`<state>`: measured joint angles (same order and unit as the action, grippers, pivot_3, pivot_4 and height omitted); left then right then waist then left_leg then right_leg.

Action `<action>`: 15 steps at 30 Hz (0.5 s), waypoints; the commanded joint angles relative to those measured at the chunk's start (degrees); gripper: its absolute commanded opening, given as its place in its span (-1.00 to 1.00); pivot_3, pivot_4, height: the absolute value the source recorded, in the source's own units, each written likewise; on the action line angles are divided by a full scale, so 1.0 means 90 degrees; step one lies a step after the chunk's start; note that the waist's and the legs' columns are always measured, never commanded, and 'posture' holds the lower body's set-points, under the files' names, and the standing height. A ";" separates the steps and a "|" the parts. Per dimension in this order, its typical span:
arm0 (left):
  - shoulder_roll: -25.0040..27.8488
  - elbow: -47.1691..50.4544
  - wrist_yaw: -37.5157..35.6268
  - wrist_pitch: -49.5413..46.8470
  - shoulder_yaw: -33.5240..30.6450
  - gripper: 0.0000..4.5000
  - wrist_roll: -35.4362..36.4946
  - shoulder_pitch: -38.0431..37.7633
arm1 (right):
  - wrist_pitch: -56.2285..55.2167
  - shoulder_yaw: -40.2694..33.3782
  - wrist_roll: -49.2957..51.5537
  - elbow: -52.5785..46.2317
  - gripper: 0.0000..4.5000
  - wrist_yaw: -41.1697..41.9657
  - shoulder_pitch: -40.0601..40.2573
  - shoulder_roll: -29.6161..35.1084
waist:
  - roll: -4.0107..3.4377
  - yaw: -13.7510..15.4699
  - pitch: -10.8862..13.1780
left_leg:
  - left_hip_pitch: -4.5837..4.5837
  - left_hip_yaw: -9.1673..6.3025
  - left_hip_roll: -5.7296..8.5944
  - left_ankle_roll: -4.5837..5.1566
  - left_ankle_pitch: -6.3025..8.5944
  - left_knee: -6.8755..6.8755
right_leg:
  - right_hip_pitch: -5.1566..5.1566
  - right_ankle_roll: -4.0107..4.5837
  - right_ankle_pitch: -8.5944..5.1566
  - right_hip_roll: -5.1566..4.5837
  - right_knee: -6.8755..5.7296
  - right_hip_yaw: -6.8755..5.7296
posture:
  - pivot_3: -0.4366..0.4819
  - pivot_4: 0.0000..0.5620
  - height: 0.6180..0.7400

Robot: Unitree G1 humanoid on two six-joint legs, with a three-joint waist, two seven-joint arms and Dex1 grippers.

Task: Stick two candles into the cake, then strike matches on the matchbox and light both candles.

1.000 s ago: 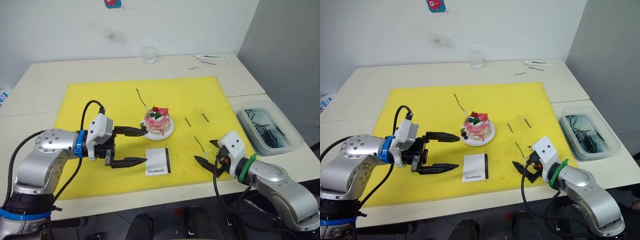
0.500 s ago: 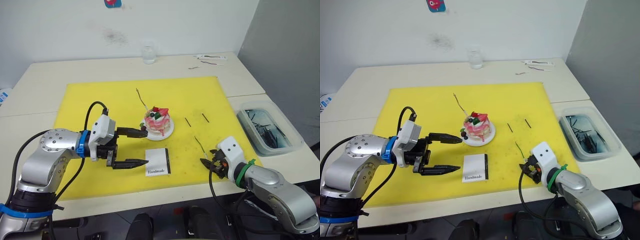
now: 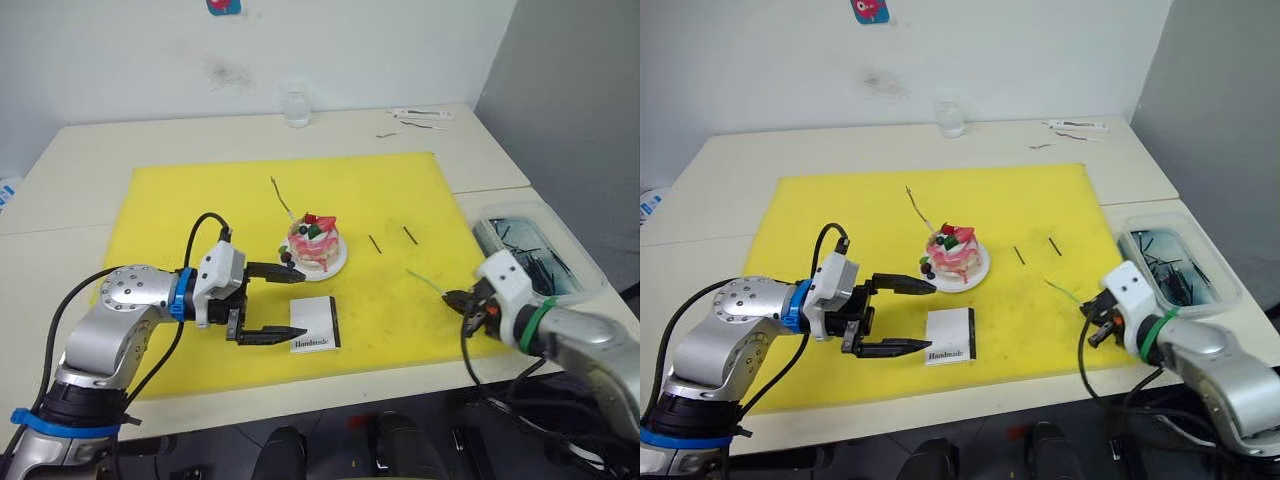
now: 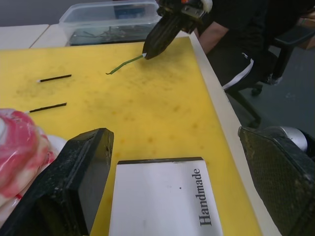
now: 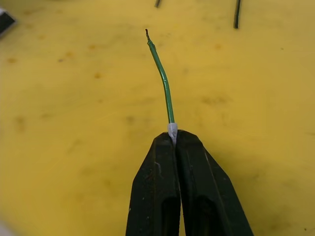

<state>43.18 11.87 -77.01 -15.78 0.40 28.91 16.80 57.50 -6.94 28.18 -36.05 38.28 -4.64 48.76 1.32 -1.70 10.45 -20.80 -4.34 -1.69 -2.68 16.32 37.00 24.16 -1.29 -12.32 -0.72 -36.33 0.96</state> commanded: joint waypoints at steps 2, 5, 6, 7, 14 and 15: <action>-0.0111 0.0072 -0.0097 0.0258 0.0136 1.00 -0.0001 0.0208 | -0.1854 -0.0601 -0.0444 0.0614 -0.98 0.1792 0.0892 0.1325 | 0.0000 0.0032 0.0001 | -0.0005 0.0000 0.0000 0.0001 0.0000 -0.0001 | -0.0005 -0.0001 0.0000 -0.0001 0.0014 -0.0003 | -0.05 -0.47 1.00; -0.0210 0.0040 0.0011 0.0264 0.0196 1.00 -0.0007 0.0355 | -0.2604 -0.0799 -0.0645 0.0978 -0.98 0.2203 0.1324 0.1599 | 0.0003 0.0019 0.0002 | -0.0008 0.0006 0.0000 0.0001 0.0001 0.0001 | -0.0010 -0.0022 0.0012 -0.0002 0.0029 0.0002 | -0.05 -0.47 1.00; -0.0251 0.0048 0.0077 0.0192 0.0194 1.00 0.0030 0.0396 | -0.2693 -0.0828 -0.0716 0.1115 -0.98 0.2164 0.1355 0.1582 | 0.0004 0.0014 0.0002 | -0.0008 0.0008 0.0001 0.0001 0.0001 0.0003 | -0.0010 -0.0026 0.0014 -0.0002 0.0029 0.0004 | -0.05 -0.47 1.00; -0.0282 0.0071 0.0118 0.0150 0.0200 1.00 0.0042 0.0402 | -0.2881 -0.0799 -0.0833 0.1274 -0.98 0.2161 0.1362 0.1585 | 0.0005 -0.0001 0.0003 | -0.0006 0.0010 0.0001 0.0001 0.0000 0.0004 | -0.0011 -0.0029 0.0016 -0.0002 0.0028 0.0006 | -0.05 -0.47 1.00; -0.0348 0.0297 0.0243 0.0019 0.0213 1.00 0.0117 0.0238 | -0.3395 -0.0660 -0.1189 0.2183 -0.98 0.2232 0.1215 0.1546 | 0.0005 -0.0014 0.0003 | 0.0002 0.0017 0.0000 0.0000 0.0000 0.0006 | -0.0011 -0.0024 0.0014 -0.0001 0.0019 0.0016 | -0.05 -0.47 1.00; -0.0361 0.0347 0.0255 -0.0012 0.0223 1.00 0.0147 0.0227 | -0.3464 -0.0617 -0.1251 0.2263 -0.98 0.2254 0.1200 0.1567 | 0.0005 -0.0011 0.0003 | 0.0001 0.0017 0.0001 0.0000 0.0000 0.0007 | -0.0011 -0.0024 0.0014 -0.0001 0.0019 0.0016 | -0.05 -0.47 1.00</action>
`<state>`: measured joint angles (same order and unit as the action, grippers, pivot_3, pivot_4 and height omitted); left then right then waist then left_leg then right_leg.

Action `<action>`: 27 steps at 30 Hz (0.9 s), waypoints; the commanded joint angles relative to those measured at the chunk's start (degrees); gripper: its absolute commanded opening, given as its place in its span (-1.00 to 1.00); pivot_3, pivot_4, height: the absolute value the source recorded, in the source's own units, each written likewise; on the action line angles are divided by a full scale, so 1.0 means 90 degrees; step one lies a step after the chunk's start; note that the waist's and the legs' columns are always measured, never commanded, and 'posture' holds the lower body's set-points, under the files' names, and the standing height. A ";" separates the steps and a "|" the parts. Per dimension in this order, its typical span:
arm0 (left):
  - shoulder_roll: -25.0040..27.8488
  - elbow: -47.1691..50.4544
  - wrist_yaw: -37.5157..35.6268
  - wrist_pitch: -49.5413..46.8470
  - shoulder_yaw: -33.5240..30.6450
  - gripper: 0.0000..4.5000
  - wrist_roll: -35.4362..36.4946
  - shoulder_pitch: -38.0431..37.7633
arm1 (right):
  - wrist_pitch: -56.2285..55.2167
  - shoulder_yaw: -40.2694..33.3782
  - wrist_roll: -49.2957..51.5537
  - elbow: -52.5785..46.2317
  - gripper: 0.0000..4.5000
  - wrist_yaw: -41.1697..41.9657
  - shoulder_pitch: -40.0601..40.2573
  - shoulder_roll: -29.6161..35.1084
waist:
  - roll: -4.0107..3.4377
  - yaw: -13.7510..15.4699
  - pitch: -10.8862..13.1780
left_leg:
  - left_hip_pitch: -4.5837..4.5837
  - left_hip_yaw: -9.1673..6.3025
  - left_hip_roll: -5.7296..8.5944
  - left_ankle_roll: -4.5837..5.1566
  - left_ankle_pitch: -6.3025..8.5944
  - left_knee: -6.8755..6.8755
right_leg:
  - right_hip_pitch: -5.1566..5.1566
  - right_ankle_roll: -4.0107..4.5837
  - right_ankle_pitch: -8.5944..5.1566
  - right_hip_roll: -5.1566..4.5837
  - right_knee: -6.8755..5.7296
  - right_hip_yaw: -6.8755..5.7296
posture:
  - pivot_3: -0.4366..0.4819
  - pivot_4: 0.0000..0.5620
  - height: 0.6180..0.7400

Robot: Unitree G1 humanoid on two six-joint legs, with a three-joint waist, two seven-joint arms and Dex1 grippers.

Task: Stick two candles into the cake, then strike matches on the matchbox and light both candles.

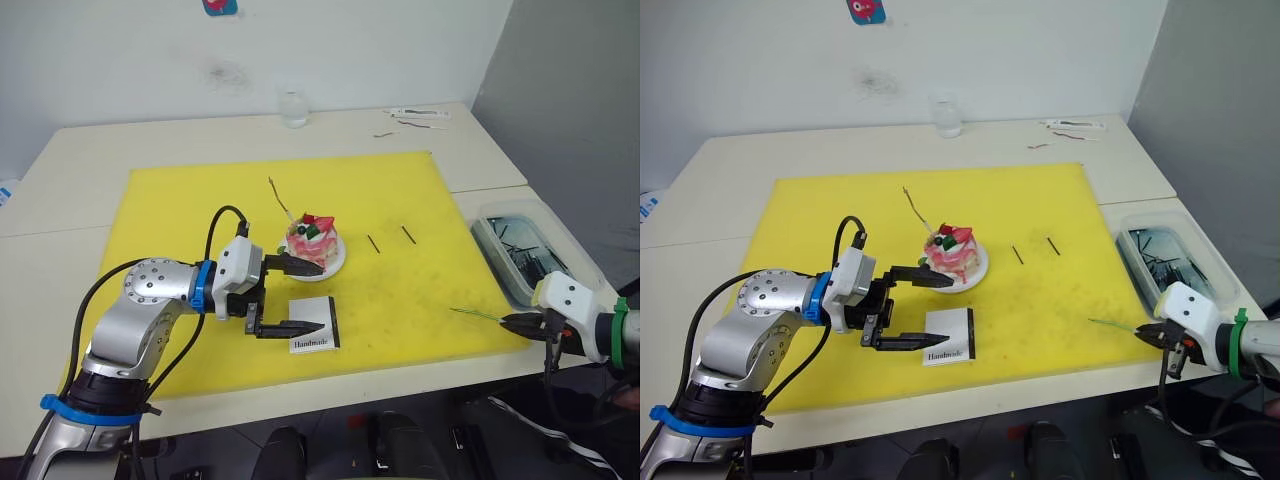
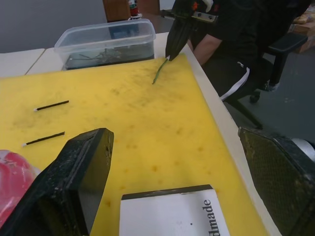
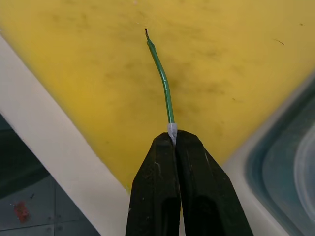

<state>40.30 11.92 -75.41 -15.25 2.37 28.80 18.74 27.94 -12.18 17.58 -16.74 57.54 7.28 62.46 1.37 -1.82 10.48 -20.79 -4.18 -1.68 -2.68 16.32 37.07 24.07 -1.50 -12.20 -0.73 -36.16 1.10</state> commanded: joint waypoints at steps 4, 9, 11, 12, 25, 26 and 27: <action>-0.0062 0.0509 0.0045 -0.0133 0.0065 1.00 0.0211 0.0010 | -0.0439 0.0140 -0.0379 0.0403 -0.78 0.0288 -0.0042 0.0218 | 0.0000 0.0010 0.0000 | -0.0001 0.0000 0.0001 0.0000 0.0000 0.0000 | -0.0001 -0.0004 0.0002 0.0000 0.0002 0.0002 | -0.05 -0.47 1.00; -0.0108 0.0343 -0.0026 -0.0091 0.0111 1.00 0.0146 0.0171 | -0.0494 0.0149 -0.0526 0.0477 -0.06 0.0456 0.0003 0.0438 | 0.0000 0.0013 0.0000 | 0.0000 0.0000 0.0001 0.0000 0.0000 -0.0001 | -0.0001 -0.0005 0.0003 0.0000 0.0001 0.0000 | -0.05 -0.47 1.00; -0.0133 0.0293 -0.0054 -0.0062 0.0129 1.00 0.0112 0.0206 | -0.0344 0.0124 -0.0496 0.0379 -0.06 0.0489 -0.0024 0.0522 | 0.0000 0.0015 0.0000 | 0.0000 0.0000 0.0001 0.0000 0.0000 0.0001 | -0.0002 -0.0004 0.0003 0.0000 0.0001 0.0001 | -0.05 -0.47 1.00; -0.0148 0.0285 -0.0065 -0.0048 0.0145 1.00 0.0098 0.0223 | -0.0234 0.0118 -0.0482 0.0301 -0.06 0.0508 -0.0052 0.0571 | 0.0000 0.0015 0.0000 | 0.0000 0.0000 0.0002 0.0000 0.0000 0.0002 | -0.0003 -0.0005 0.0003 0.0000 0.0001 0.0002 | -0.05 -0.47 1.00; -0.0312 0.0410 0.0071 -0.0081 0.0372 1.00 0.0048 0.0383 | 0.1821 0.1075 -0.0610 -0.0636 -0.06 0.0436 -0.1022 0.1009 | -0.0001 0.0014 0.0000 | 0.0000 0.0001 0.0002 -0.0001 0.0000 0.0003 | -0.0001 -0.0011 0.0006 -0.0001 -0.0001 0.0003 | -0.05 -0.47 1.00; -0.0310 0.0421 0.0082 -0.0088 0.0371 1.00 0.0052 0.0376 | 0.2026 0.1105 -0.0525 -0.0683 -0.06 0.0474 -0.1149 0.1007 | -0.0001 0.0016 0.0000 | 0.0000 0.0000 0.0002 -0.0001 0.0000 0.0004 | -0.0001 -0.0011 0.0007 -0.0001 -0.0001 0.0002 | -0.05 -0.47 1.00; -0.0305 0.0432 0.0097 -0.0096 0.0367 1.00 0.0058 0.0369 | 0.2187 0.1172 -0.0508 -0.0720 -0.06 0.0490 -0.1317 0.1023 | -0.0001 0.0016 0.0000 | 0.0000 0.0000 0.0002 -0.0001 0.0000 0.0003 | -0.0001 -0.0012 0.0007 -0.0001 -0.0001 0.0001 | -0.05 -0.47 1.00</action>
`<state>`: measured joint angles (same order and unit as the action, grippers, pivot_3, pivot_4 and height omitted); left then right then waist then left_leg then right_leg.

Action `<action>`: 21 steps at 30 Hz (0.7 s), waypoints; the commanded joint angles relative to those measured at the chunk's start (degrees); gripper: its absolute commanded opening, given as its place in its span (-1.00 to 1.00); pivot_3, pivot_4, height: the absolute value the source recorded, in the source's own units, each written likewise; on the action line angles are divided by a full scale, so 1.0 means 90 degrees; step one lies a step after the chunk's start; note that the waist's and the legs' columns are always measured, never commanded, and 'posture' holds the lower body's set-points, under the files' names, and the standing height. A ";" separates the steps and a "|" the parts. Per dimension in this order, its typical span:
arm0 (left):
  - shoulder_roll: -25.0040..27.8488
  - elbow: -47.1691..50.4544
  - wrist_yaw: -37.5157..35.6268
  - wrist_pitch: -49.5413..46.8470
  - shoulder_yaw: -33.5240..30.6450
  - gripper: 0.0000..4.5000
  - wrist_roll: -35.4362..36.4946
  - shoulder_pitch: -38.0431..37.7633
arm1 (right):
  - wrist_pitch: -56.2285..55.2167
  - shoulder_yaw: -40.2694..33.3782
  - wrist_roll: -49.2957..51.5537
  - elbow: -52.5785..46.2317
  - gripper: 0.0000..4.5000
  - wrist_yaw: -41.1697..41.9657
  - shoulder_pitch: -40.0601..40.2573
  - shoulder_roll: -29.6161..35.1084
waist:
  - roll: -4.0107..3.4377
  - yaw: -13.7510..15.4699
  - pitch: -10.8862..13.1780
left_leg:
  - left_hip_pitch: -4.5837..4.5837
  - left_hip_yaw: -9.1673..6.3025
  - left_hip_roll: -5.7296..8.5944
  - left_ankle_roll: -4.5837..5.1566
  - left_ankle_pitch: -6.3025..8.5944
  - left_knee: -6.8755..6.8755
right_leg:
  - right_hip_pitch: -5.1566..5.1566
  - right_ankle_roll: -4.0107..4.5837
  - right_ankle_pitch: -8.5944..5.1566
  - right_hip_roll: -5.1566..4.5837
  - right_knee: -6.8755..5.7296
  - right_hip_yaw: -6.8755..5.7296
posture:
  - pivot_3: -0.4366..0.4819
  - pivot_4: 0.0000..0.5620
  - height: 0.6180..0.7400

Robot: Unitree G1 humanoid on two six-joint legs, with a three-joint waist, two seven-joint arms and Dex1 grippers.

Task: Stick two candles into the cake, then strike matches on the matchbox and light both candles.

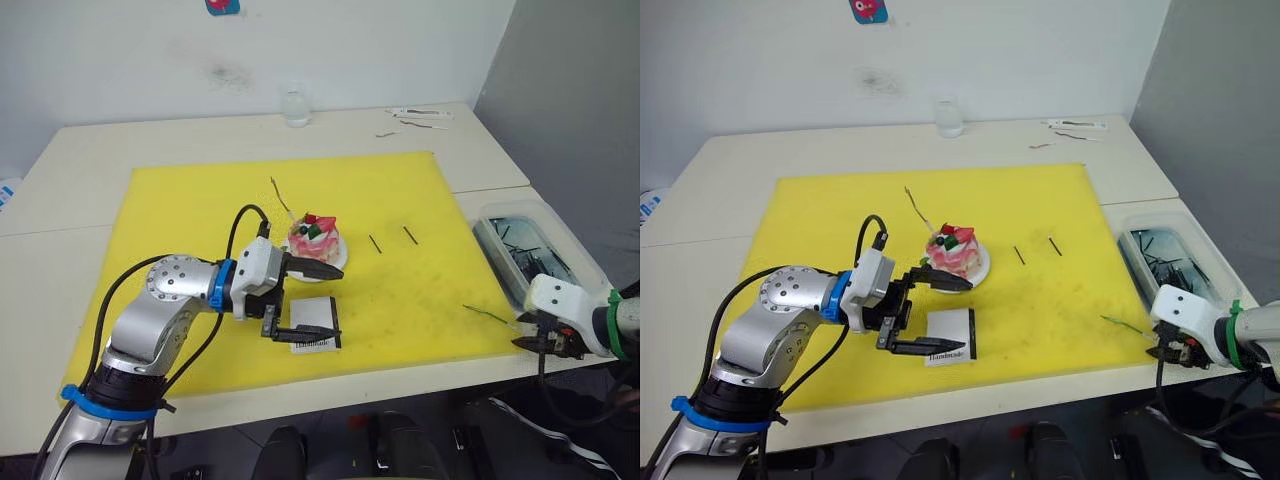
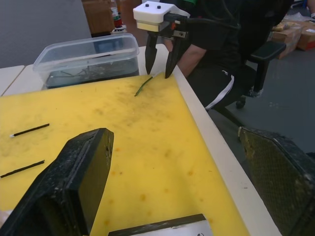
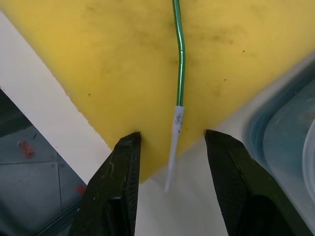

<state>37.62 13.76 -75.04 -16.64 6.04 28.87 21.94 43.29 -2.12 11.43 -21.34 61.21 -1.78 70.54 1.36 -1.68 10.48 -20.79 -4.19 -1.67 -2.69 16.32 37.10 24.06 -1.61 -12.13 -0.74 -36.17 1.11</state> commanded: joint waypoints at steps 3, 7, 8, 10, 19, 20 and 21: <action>-0.0003 0.0276 0.0116 0.0034 -0.0043 1.00 0.0068 -0.0015 | 0.0837 0.0323 0.0208 -0.0246 -0.06 0.0091 -0.0852 0.0160 | -0.0001 -0.0008 0.0000 | 0.0001 0.0000 0.0000 0.0000 0.0000 0.0000 | 0.0001 0.0000 0.0000 0.0000 -0.0001 0.0000 | -0.05 -0.47 1.00; 0.0005 0.0300 0.0155 0.0030 -0.0042 1.00 0.0077 -0.0035 | 0.1406 0.0587 0.0383 -0.0417 -0.06 0.0212 -0.1399 0.0221 | -0.0001 -0.0002 0.0000 | 0.0001 0.0000 0.0000 0.0000 0.0000 -0.0001 | 0.0002 0.0000 0.0000 0.0000 -0.0001 -0.0001 | -0.05 -0.47 1.00; 0.0009 0.0300 0.0156 0.0030 -0.0046 1.00 0.0081 -0.0039 | 0.1502 0.0631 0.0430 -0.0466 -0.06 0.0260 -0.1491 0.0257 | -0.0001 -0.0001 0.0000 | 0.0000 0.0000 0.0000 0.0000 0.0000 -0.0002 | 0.0002 -0.0001 0.0001 0.0000 -0.0001 -0.0001 | -0.05 -0.47 1.00; 0.0013 0.0300 0.0165 0.0036 -0.0053 1.00 0.0084 -0.0048 | 0.1637 0.0683 0.0516 -0.0529 -0.06 0.0313 -0.1593 0.0339 | -0.0001 0.0001 0.0001 | -0.0001 -0.0001 -0.0001 0.0000 0.0000 -0.0002 | 0.0003 -0.0005 0.0003 0.0000 0.0000 -0.0002 | -0.05 -0.47 1.00; -0.0014 0.0178 0.0155 0.0149 -0.0018 1.00 0.0046 -0.0063 | 0.1476 0.0817 0.0411 -0.0317 -0.06 0.0140 -0.1464 0.0295 | -0.0002 0.0001 0.0000 | -0.0001 0.0000 0.0000 0.0000 0.0000 -0.0002 | 0.0003 -0.0006 0.0004 -0.0002 0.0000 -0.0003 | -0.05 -0.47 1.00; -0.0014 0.0176 0.0153 0.0154 -0.0016 1.00 0.0048 -0.0063 | 0.1439 0.0822 0.0367 -0.0258 -0.06 0.0056 -0.1458 0.0233 | -0.0001 0.0001 0.0000 | -0.0001 0.0000 0.0000 0.0000 0.0000 -0.0001 | 0.0003 -0.0007 0.0004 -0.0002 0.0000 -0.0003 | -0.05 -0.47 1.00; -0.0013 0.0174 0.0149 0.0157 -0.0014 1.00 0.0053 -0.0062 | 0.1404 0.0845 0.0342 -0.0214 -0.06 0.0020 -0.1452 0.0200 | -0.0001 0.0001 0.0000 | -0.0001 -0.0001 0.0000 0.0000 0.0000 0.0000 | 0.0002 -0.0007 0.0005 -0.0002 0.0000 -0.0003 | -0.05 -0.47 1.00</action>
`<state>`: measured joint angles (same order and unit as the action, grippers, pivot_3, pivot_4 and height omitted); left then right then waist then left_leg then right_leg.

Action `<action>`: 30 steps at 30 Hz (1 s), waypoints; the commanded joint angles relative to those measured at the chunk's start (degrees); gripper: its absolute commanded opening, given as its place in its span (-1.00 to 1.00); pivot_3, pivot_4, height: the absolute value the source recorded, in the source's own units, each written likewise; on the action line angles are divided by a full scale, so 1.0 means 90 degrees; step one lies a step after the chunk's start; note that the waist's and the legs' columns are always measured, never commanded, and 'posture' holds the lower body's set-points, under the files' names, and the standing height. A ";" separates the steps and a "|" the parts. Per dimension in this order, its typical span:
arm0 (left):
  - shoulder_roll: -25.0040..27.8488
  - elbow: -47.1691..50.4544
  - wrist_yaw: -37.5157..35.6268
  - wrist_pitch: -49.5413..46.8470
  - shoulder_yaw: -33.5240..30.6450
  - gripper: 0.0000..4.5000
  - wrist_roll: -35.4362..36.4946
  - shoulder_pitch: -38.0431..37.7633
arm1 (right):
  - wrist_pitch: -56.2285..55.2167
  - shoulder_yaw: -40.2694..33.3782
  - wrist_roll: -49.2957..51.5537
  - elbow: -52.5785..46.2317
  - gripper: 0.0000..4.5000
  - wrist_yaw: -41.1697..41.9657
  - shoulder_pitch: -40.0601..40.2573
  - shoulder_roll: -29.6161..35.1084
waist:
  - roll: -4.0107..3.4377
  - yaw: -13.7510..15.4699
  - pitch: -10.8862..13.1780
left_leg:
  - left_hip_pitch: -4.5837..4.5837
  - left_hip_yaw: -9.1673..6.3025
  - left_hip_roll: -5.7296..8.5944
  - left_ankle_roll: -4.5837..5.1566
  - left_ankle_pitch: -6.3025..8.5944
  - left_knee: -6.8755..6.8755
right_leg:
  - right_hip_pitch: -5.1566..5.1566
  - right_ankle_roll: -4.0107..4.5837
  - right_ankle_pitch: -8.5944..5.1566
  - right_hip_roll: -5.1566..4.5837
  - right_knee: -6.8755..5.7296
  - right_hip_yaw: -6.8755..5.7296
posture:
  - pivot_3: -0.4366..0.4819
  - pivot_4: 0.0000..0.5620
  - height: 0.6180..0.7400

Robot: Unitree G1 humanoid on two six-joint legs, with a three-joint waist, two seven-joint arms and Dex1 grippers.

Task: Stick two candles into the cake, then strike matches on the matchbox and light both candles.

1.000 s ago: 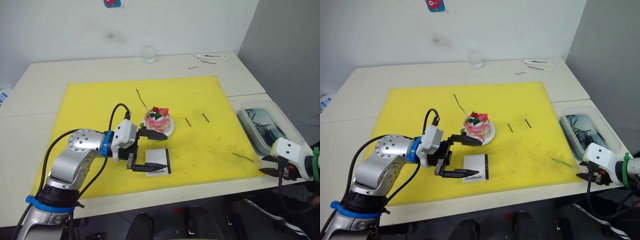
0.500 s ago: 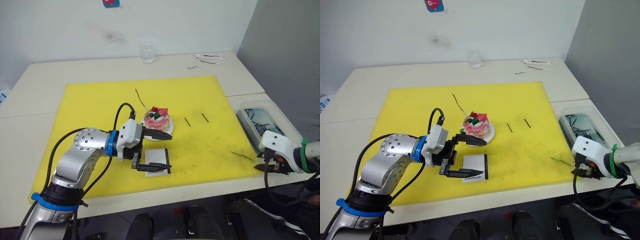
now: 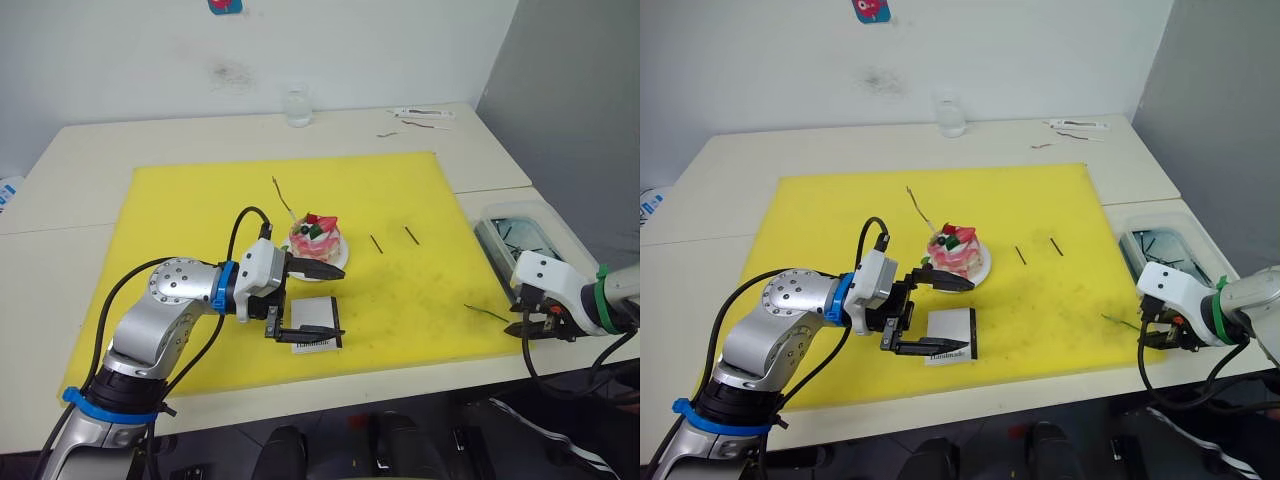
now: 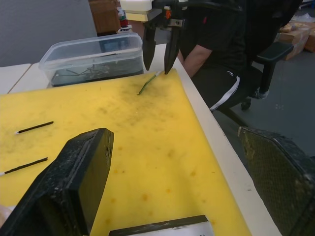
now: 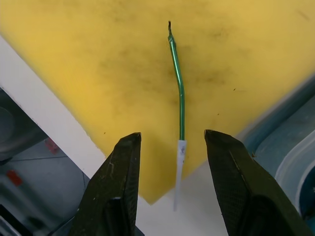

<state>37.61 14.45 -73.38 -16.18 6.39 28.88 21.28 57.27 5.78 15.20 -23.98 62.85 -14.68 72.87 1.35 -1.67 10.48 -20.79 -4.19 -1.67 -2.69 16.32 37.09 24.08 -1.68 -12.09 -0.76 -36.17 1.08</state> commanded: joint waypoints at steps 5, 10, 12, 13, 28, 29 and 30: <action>0.0002 0.0123 -0.0057 0.0106 -0.0054 1.00 0.0084 -0.0002 | -0.0217 0.0036 -0.0083 0.0193 -0.06 -0.0205 0.0057 -0.0116 | 0.0000 0.0000 0.0000 | 0.0000 0.0001 0.0000 0.0000 0.0000 0.0001 | 0.0000 0.0000 0.0000 0.0000 0.0000 0.0000 | -0.05 -0.47 1.00; 0.0018 0.0132 -0.0072 0.0100 -0.0067 1.00 0.0078 -0.0012 | -0.0295 0.0033 -0.0080 0.0271 -0.06 -0.0190 0.0189 -0.0069 | 0.0000 0.0000 0.0000 | -0.0001 0.0001 0.0000 0.0000 0.0000 0.0000 | 0.0000 -0.0001 0.0001 0.0000 0.0000 0.0001 | -0.05 -0.47 1.00; 0.0020 0.0136 -0.0075 0.0094 -0.0072 1.00 0.0079 -0.0023 | -0.0265 0.0027 -0.0050 0.0283 -0.06 -0.0171 0.0215 -0.0065 | -0.0001 0.0000 0.0000 | -0.0001 0.0001 0.0000 0.0000 0.0000 0.0000 | 0.0000 -0.0001 0.0001 0.0000 0.0000 0.0000 | -0.05 -0.47 1.00; 0.0021 0.0137 -0.0077 0.0097 -0.0070 1.00 0.0074 -0.0032 | -0.0271 0.0025 -0.0049 0.0294 -0.06 -0.0170 0.0228 -0.0066 | -0.0001 0.0000 0.0000 | -0.0001 0.0001 0.0000 0.0000 0.0000 0.0000 | 0.0000 -0.0002 0.0001 0.0000 0.0000 0.0001 | -0.05 -0.47 1.00; 0.0090 0.0161 0.0002 0.0100 -0.0255 1.00 0.0124 -0.0135 | -0.0098 -0.0344 0.0619 0.0255 -0.99 -0.0086 -0.0350 -0.0705 | -0.0001 -0.0030 0.0000 | 0.0002 0.0001 0.0000 0.0000 0.0000 0.0004 | 0.0000 -0.0003 0.0002 0.0001 -0.0004 0.0002 | -0.05 -0.47 1.00; 0.0093 0.0152 0.0079 0.0066 -0.0371 1.00 0.0189 -0.0179 | -0.0072 -0.0508 0.0874 0.0167 -0.99 -0.0087 -0.0502 -0.0955 | -0.0001 -0.0042 0.0000 | 0.0003 0.0001 0.0000 0.0000 0.0000 0.0003 | 0.0000 -0.0002 0.0002 0.0003 -0.0005 0.0004 | -0.05 -0.47 1.00; 0.0086 0.0133 0.0141 0.0006 -0.0539 1.00 0.0337 -0.0238 | -0.0172 -0.0722 0.1070 0.0086 -0.99 -0.0248 -0.0662 -0.1338 | 0.0000 -0.0045 0.0000 | 0.0006 0.0002 0.0000 0.0000 0.0000 0.0003 | 0.0000 -0.0003 0.0003 0.0004 -0.0012 0.0008 | -0.05 -0.47 1.00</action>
<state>38.02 14.57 -72.98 -16.07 4.84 29.58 19.64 56.19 3.37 21.36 -20.68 61.21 -18.51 62.91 1.35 -2.07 10.48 -20.71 -4.18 -1.69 -2.69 16.32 37.11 24.08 -1.71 -12.07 -0.71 -36.32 1.13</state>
